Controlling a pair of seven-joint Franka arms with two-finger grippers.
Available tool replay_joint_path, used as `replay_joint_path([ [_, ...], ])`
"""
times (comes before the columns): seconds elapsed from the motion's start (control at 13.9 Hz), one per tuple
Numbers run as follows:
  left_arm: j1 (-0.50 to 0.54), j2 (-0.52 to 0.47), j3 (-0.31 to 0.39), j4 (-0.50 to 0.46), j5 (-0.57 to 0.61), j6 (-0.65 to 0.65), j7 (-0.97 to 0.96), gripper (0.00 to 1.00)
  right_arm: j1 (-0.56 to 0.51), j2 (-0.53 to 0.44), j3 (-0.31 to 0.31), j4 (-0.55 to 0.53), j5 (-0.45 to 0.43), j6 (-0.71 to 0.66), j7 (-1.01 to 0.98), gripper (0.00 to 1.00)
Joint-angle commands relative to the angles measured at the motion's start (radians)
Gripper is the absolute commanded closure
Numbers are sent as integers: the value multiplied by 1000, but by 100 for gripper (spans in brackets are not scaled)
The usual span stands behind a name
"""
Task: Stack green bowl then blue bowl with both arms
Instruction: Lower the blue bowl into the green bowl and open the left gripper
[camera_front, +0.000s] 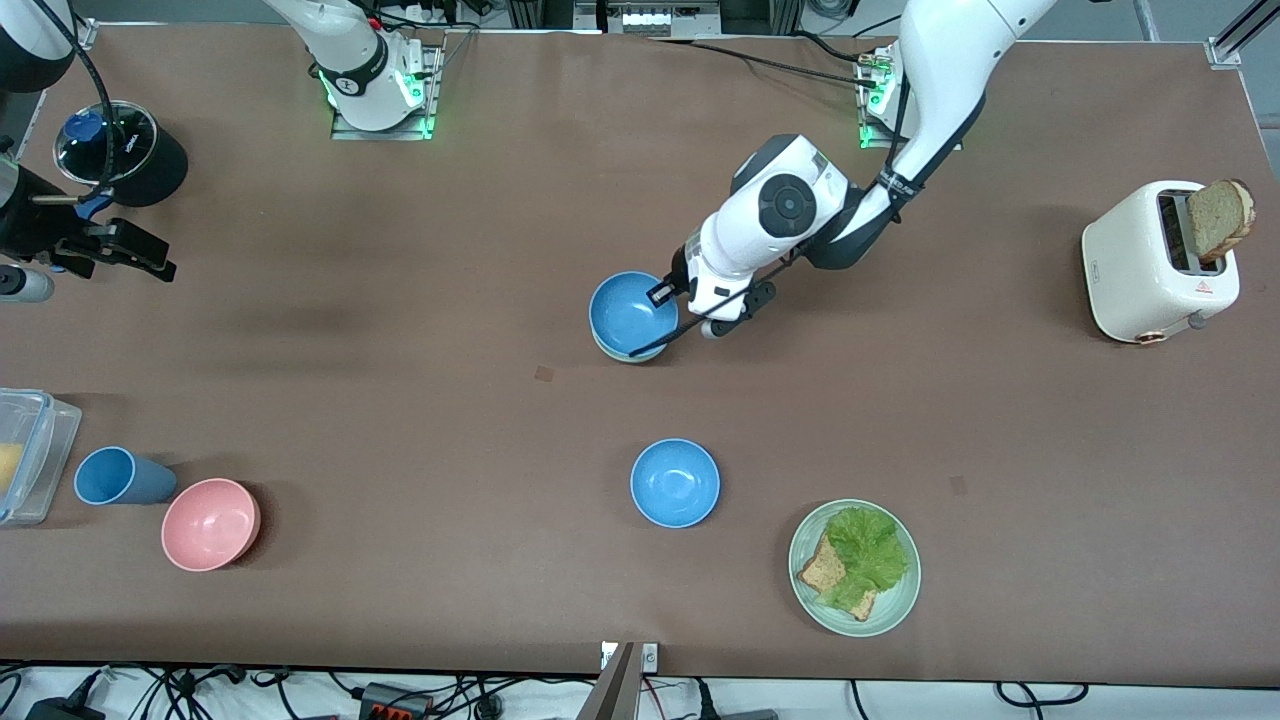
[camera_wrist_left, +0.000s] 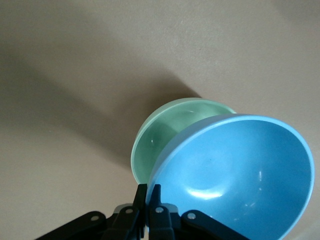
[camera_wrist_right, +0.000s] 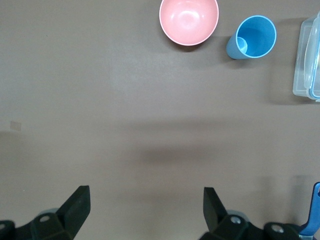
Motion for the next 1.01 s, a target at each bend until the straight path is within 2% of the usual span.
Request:
replay_joint_path([
  [0.0,-28,-8,28,-7,36,17,-37,99,-2,-18,6,-10,-16,4,5,0],
  [0.57,-30,13,41,-7,39,51,-31,97,-2,-17,6,-12,-16,5,1,0],
  [0.65,-30,13,41,-6,39,51,-31,93,-4,-17,6,-12,-16,5,1,0],
  [0.86,-16,10,46,0,39,40,-30,59,-4,-17,6,-15,-17,5,-1,0],
  [0.93,-4,1,45,10,39,20,-31,56,-4,-17,6,-15,-17,5,-1,0],
])
